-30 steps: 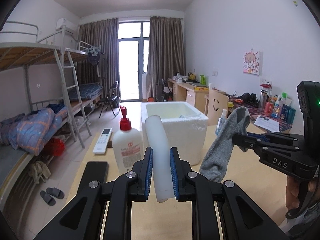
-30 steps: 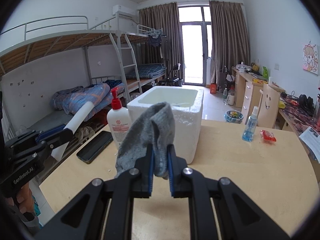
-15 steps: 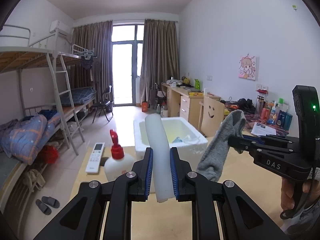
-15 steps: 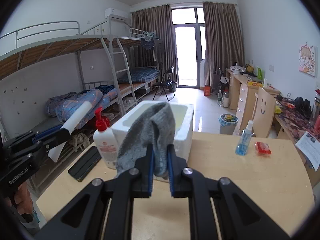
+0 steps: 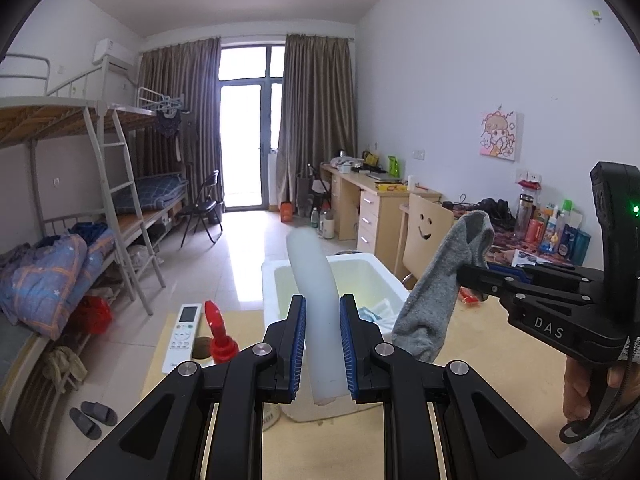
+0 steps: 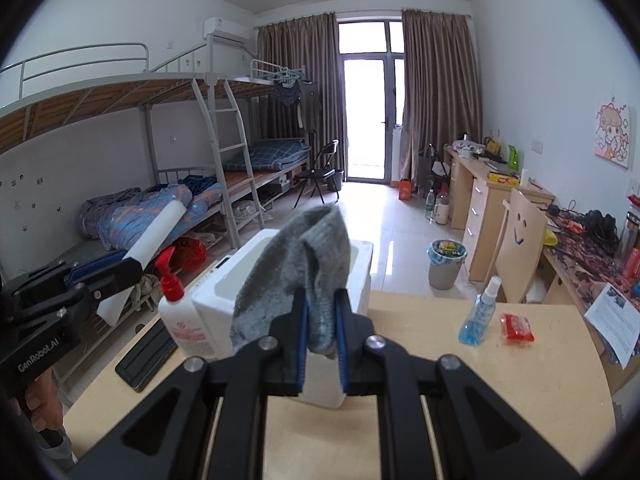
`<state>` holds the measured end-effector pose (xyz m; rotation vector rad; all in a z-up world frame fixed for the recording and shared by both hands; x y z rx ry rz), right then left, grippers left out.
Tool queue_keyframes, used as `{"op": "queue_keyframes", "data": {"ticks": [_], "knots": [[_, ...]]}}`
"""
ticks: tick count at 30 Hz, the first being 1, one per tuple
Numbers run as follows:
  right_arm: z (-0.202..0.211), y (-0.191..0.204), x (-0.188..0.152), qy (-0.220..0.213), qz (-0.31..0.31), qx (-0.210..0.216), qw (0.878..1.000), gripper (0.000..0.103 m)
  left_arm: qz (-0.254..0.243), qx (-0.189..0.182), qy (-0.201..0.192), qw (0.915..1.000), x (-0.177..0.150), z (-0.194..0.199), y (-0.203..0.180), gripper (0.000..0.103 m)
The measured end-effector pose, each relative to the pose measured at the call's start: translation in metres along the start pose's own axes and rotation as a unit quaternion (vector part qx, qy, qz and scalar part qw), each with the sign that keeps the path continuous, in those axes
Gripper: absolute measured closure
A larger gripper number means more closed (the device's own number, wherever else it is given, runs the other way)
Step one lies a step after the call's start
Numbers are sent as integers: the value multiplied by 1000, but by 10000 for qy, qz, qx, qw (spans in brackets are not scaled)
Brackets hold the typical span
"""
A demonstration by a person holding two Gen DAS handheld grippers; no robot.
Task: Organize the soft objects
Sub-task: 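Lift the foam strip with the left gripper while the right carries the sock toward the box, then lower the grey sock into the foam box and open the right gripper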
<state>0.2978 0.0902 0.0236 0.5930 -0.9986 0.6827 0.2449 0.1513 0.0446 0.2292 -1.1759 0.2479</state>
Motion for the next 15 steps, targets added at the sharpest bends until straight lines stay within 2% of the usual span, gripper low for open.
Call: {"op": "queue_keyframes", "data": {"ticks": [15], "knots": [[-49,-17,18,165,-27,181,9997,87,-23,180,1,9998,13,-32,-1,85]]}}
Point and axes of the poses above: each gripper's, at about its wrist camera, not at the fingertips, and z roughly against the way its jaws point, y to its left, x to its top, the point moved 7 cm from there along -z, roughly the way its jaws point, and after that the axes turned 15 degrees about x, right-handed, at the moved point
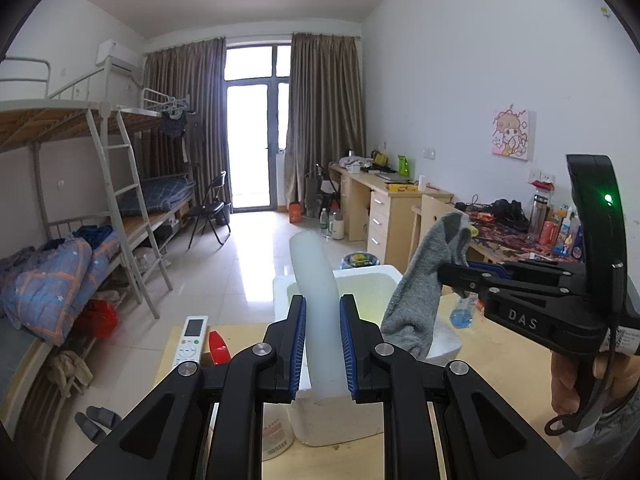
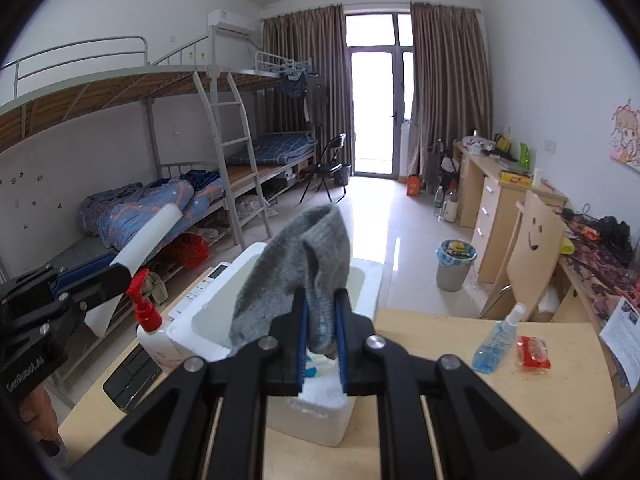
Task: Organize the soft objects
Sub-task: 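Lower the grey sock into the foam box and open the right gripper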
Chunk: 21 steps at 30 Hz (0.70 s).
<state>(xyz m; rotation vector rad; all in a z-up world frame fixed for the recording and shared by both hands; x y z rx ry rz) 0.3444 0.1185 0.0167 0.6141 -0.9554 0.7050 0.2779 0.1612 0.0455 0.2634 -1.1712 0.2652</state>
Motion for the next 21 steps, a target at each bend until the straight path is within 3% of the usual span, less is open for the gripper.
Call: {"op": "queue_keyframes", "data": {"ticks": [18,20,21], "knots": [[-46,-5,-6,423,-88,231,9988,87,-42,103,55,9999,-2,-15,0,85],[-49,-5,-9,466,-73,214,9987,84,-35,109,76,9999,-3,-17,1,85],[-50,-4,-9,480,-67,230,9986,76,-37,110,83,9999,-2,-18,0,85]]}}
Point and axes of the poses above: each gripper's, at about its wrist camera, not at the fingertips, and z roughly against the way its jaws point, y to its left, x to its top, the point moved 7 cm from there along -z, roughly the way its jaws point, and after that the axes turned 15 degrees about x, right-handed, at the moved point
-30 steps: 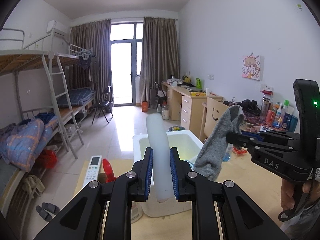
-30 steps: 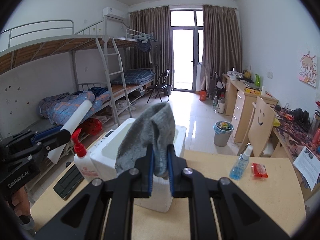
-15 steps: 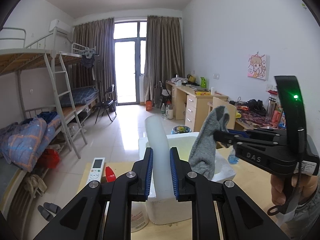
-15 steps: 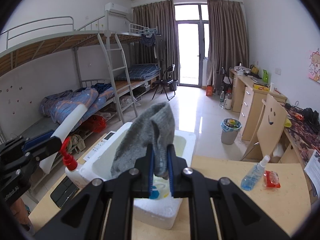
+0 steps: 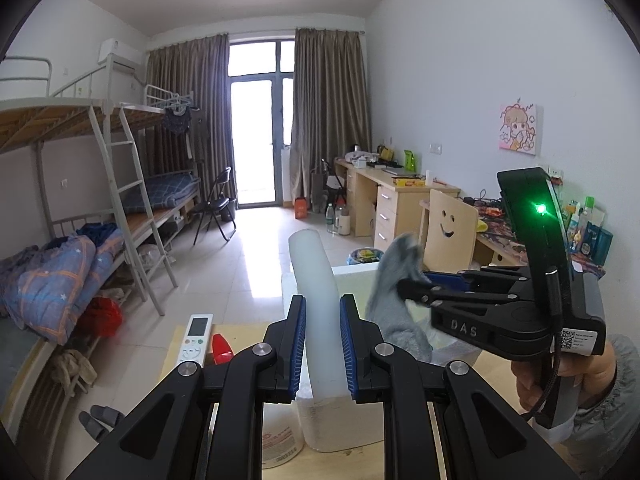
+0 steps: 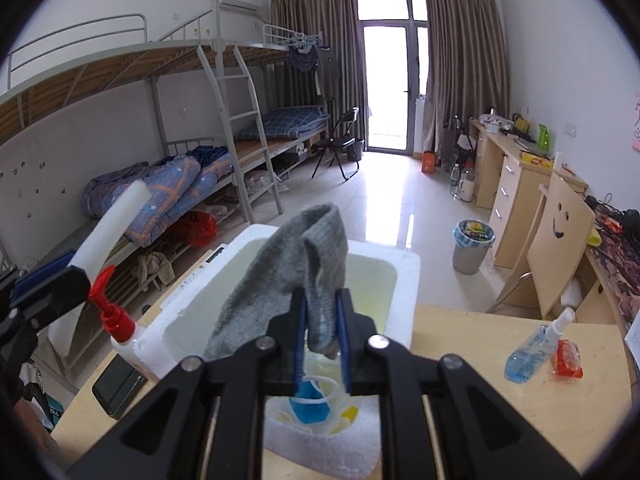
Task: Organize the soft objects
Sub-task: 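Lower the grey sock into the foam box and open the right gripper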
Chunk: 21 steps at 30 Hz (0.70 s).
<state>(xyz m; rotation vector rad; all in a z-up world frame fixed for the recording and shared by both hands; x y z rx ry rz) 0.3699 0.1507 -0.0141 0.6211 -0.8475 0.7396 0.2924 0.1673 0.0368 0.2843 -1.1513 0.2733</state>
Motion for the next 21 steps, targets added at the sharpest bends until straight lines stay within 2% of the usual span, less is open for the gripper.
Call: {"op": "queue_keyframes", "data": {"ticks": [1,3,21], "knots": [[-1,0,-1,20,-14,29,10000,58,5,2,2,10000,1,-1,0,85],[-1,0,0,18,-42,86,10000,36,-14,-7,19,10000,0,-2,-1,85],[34,0,4,-242,-3,-110,9996,33,-186,-187,24,9996,5,-11,-12,85]]}}
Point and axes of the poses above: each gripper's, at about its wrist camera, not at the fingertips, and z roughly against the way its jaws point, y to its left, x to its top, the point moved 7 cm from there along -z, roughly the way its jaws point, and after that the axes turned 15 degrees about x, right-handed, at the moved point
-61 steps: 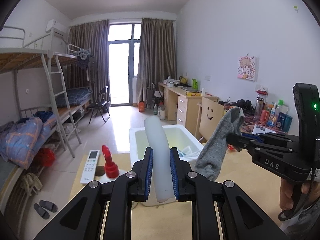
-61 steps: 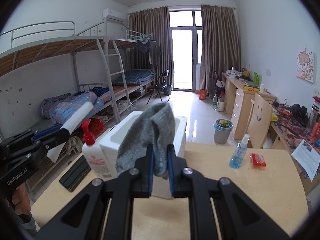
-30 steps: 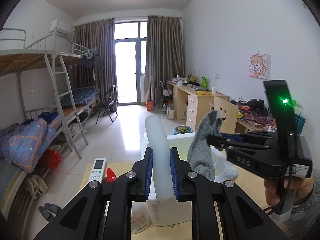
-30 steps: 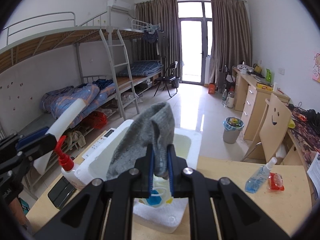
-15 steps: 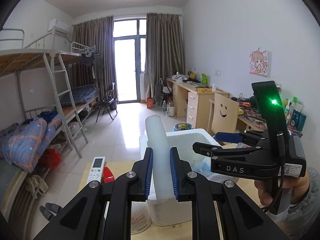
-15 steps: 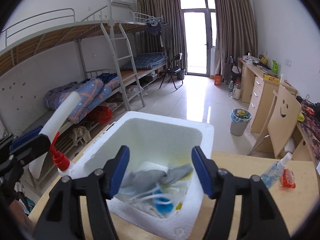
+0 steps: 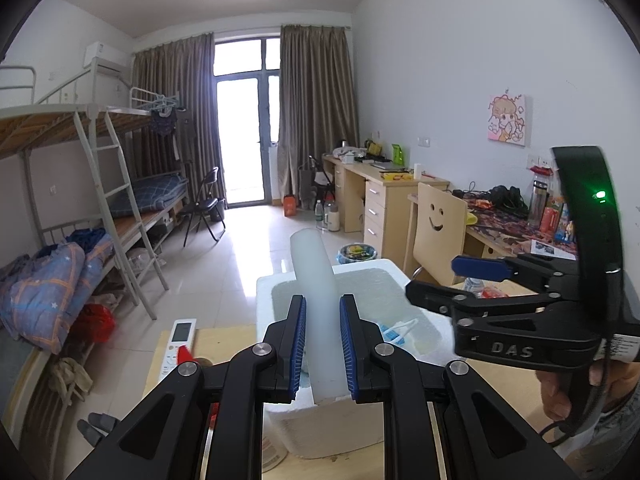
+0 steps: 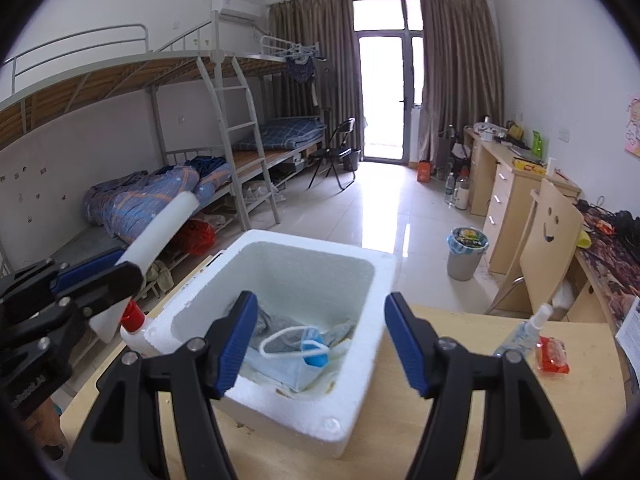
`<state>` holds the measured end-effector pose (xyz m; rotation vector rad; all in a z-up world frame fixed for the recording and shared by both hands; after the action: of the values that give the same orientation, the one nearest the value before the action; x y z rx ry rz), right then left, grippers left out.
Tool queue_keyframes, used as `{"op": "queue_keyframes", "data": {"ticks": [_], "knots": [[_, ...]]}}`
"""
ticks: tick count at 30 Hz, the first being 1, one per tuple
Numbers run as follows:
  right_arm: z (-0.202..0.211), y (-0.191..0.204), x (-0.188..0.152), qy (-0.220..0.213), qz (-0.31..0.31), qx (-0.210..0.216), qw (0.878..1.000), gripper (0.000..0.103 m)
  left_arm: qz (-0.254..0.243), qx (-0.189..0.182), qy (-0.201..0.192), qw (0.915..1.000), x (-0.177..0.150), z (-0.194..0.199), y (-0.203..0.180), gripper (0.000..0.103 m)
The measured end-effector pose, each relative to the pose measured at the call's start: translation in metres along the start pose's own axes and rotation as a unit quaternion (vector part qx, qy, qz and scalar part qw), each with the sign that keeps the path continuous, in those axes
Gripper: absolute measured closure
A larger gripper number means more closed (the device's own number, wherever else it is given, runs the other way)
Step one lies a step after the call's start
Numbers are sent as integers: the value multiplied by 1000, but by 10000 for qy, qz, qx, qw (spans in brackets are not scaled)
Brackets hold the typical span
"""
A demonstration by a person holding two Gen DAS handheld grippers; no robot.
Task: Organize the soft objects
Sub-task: 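Lower the grey sock into the foam box and open the right gripper, then lower the foam strip into the foam box and open the left gripper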
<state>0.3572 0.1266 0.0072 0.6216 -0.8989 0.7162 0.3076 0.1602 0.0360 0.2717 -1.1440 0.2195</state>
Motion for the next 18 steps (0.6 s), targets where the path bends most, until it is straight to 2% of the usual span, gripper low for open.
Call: {"op": "queue_keyframes", "data": {"ticks": [18], "knots": [[44,-28,-7,-226,-184,-430,9987,33,-223,-294,-23,9993,7,-10,-30,85]]}}
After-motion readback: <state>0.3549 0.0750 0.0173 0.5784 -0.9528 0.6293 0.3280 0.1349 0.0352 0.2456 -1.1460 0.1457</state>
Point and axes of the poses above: each gripper's, at about its wrist camera, not at the fingertips, and z roughly against the way its jaws point, y to its left, x to its top, the point moved 7 cm from there along -z, roughly the way its jaws point, and after that the axes turned 15 degrees about x, right-handed, at the moved point
